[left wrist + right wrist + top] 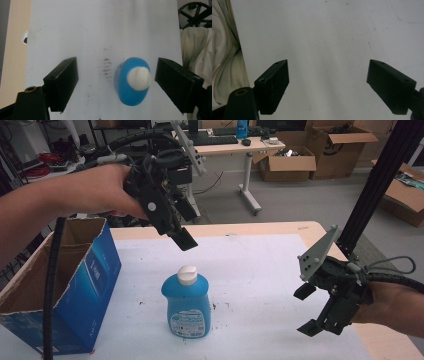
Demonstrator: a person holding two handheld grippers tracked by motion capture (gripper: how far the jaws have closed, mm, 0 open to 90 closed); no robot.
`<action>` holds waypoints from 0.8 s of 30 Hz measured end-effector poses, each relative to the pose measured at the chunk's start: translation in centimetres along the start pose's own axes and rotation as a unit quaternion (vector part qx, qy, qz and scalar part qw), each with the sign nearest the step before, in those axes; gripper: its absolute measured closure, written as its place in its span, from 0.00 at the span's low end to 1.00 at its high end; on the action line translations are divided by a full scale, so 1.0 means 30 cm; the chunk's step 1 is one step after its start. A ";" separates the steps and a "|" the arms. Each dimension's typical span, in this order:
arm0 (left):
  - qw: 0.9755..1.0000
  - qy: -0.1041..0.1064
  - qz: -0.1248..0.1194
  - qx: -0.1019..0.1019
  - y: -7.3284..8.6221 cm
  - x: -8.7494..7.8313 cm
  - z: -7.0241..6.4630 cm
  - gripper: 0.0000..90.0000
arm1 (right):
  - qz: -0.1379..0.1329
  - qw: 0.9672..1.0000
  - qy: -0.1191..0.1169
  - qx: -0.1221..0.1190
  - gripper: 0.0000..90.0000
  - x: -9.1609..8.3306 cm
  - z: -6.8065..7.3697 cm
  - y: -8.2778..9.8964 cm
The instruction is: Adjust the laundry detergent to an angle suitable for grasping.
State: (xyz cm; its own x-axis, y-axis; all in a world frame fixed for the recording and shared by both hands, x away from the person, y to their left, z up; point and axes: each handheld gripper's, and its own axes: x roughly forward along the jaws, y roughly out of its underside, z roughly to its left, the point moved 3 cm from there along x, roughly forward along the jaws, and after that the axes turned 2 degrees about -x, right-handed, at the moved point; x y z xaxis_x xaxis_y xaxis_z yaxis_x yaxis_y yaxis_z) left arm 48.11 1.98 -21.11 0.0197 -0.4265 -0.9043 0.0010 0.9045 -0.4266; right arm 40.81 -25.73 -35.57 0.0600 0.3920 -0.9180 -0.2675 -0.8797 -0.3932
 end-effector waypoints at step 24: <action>0.999 0.027 0.022 0.018 0.021 0.084 -0.097 0.20 | 0.002 1.000 0.000 0.002 0.20 0.005 0.011 0.010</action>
State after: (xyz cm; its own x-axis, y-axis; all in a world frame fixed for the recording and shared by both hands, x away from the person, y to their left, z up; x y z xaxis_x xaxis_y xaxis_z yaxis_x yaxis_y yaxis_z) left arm 45.26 1.46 -23.72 -0.0332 -0.3854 -0.9222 0.0379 0.9215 -0.3865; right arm 40.43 -25.86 -35.80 0.0594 0.3874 -0.9200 -0.2712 -0.8807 -0.3884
